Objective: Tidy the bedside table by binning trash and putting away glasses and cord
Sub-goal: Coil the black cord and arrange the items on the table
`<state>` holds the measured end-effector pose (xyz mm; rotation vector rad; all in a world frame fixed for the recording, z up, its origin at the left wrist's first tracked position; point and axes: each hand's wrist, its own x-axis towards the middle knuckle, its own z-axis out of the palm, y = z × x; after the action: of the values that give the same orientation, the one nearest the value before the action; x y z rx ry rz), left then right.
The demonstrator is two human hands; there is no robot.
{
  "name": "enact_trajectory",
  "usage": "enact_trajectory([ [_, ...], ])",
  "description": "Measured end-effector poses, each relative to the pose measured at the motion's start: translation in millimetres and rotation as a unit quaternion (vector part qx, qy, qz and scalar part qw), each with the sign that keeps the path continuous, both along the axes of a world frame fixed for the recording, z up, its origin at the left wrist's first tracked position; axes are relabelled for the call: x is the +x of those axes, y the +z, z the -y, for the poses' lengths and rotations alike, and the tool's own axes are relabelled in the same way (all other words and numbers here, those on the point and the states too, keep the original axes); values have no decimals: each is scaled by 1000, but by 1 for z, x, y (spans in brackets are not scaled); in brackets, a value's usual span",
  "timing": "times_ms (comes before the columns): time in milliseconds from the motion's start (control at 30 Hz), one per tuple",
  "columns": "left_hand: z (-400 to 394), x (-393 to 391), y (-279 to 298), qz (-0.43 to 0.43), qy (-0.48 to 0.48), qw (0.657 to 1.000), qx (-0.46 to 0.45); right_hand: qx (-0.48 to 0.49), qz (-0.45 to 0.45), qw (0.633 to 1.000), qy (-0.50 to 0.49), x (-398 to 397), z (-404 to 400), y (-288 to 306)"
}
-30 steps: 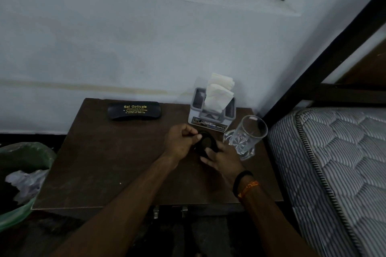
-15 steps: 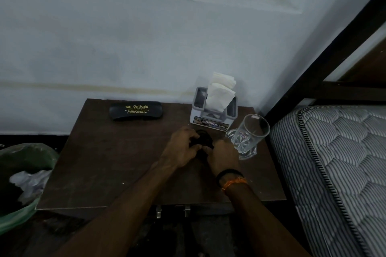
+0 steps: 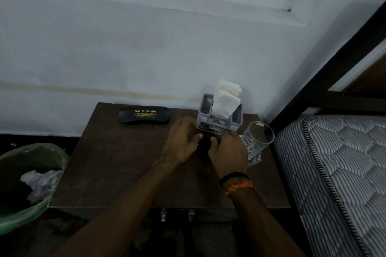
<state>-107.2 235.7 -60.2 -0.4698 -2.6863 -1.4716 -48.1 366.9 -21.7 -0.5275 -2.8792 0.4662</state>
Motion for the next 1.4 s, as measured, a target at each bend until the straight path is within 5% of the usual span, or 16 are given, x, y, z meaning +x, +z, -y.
enact_trajectory([
  [100,3,-20,8,-85,-25,996,-33,-12,-24,1000,7,-5,6,9],
  [300,-6,-60,18,-49,-81,978,-186,-8,-59,998,16,-11,14,13],
  [800,52,-60,15,-109,-58,987,-103,-52,-107,993,7,-35,18,-6],
  [1100,114,-93,13,-38,-6,931,-362,-224,-55,972,-47,-57,5,-9],
  [1400,138,-107,13,-28,-66,931,-359,-241,-52,969,-16,-60,9,-9],
])
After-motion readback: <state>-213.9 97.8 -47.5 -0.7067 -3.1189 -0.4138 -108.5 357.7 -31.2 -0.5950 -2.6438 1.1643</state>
